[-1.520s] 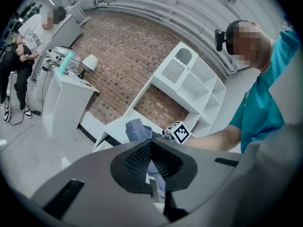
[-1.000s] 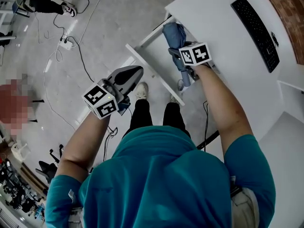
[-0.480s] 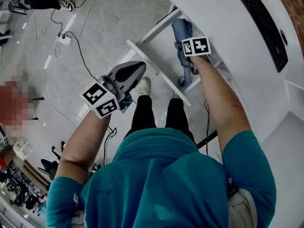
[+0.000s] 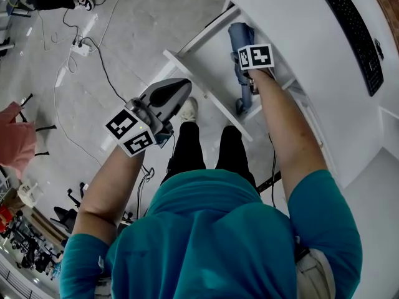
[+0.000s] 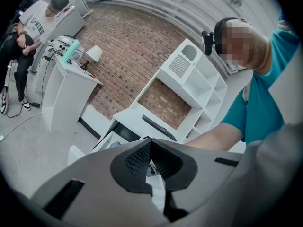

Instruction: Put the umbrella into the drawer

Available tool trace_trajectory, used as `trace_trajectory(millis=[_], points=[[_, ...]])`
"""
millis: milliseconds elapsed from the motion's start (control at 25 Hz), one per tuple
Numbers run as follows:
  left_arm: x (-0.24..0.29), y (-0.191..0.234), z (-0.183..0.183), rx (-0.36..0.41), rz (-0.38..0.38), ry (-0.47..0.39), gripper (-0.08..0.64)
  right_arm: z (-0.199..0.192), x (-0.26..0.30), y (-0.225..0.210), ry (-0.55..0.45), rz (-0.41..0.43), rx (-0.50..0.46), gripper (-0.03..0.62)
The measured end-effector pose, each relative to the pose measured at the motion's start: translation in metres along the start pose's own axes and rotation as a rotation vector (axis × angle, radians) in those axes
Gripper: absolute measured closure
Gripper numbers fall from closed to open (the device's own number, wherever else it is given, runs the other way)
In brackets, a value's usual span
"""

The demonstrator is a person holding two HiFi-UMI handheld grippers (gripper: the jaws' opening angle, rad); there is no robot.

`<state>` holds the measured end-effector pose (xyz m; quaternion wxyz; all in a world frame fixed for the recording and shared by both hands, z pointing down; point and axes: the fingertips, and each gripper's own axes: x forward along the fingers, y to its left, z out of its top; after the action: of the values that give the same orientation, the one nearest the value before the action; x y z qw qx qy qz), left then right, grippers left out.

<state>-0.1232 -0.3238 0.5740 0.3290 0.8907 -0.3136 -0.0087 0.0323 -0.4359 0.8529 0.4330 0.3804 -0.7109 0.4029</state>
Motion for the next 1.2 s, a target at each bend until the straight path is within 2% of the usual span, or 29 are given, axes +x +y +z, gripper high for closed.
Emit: trace_trajectory(millis=[200,320,480,760,1200], points=[[0.005,0.010,-0.010,-0.006,-0.001,0.003,0.555,-0.018,0.030,-0.004,0.037,0.004,0.061,0.313],[0.003,0.005,-0.011,-0.007,-0.008,0.004,0.555,-0.018,0.028,0.002,0.035,-0.003,0.044,0.313],[0.003,-0.003,-0.009,-0.005,-0.015,0.002,0.555,-0.019,0.020,0.004,0.033,0.030,0.028,0.308],[-0.009,-0.012,0.003,0.013,0.002,-0.023,0.555,-0.010,-0.027,0.019,-0.044,0.065,-0.013,0.308],[-0.020,-0.047,0.045,0.071,0.006,-0.072,0.555,-0.001,-0.127,0.070,-0.158,0.197,-0.067,0.310]])
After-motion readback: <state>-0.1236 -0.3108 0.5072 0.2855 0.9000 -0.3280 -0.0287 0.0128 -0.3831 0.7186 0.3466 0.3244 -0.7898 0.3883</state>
